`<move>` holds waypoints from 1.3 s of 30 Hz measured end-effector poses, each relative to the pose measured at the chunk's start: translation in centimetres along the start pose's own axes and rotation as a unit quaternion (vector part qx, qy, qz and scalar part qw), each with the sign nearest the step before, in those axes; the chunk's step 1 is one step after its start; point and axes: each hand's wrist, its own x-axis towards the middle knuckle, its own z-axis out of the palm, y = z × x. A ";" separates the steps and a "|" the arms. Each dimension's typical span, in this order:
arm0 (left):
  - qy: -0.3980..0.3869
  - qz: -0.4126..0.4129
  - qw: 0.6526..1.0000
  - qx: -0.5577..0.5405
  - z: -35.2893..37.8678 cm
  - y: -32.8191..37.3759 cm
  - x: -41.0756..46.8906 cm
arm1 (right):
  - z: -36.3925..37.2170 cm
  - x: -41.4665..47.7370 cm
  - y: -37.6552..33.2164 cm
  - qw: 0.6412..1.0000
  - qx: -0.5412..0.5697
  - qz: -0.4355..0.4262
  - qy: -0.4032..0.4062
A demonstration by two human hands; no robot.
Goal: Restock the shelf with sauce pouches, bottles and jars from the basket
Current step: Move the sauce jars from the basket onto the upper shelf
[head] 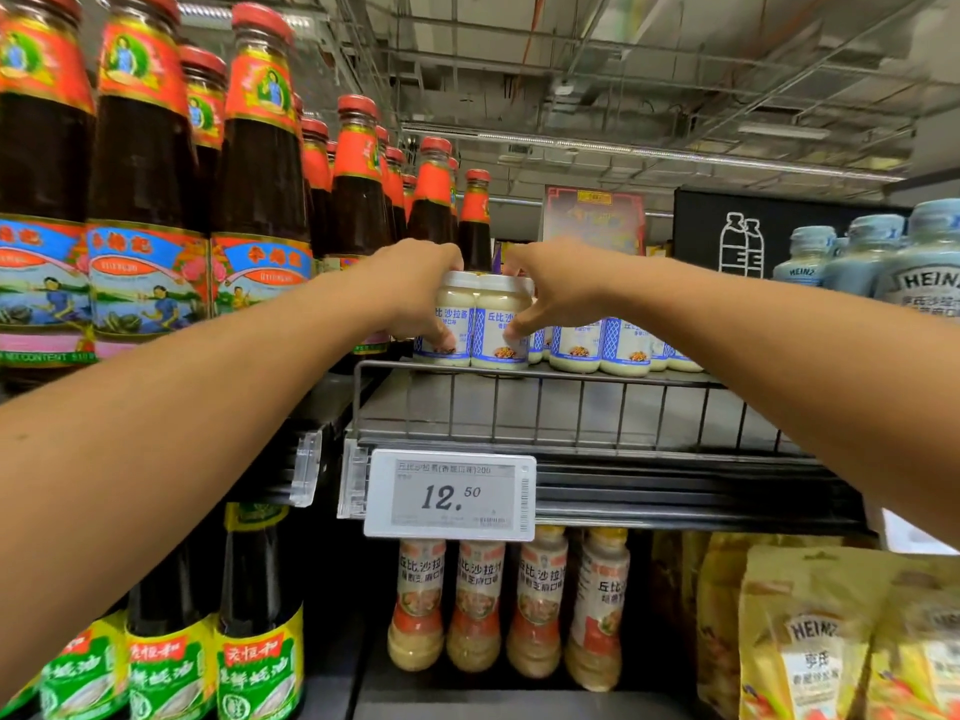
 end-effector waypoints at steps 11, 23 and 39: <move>-0.026 -0.010 0.998 0.058 0.8 0.2 1.4 | 1.7 0.9 0.3 0.999 -0.010 0.029 -0.015; -0.001 -0.006 1.000 0.002 1.6 0.4 0.8 | 2.0 0.7 0.3 0.998 -0.028 0.052 -0.010; -0.036 0.005 0.999 0.016 2.0 1.8 2.4 | 1.4 0.2 1.9 0.995 -0.019 0.095 -0.029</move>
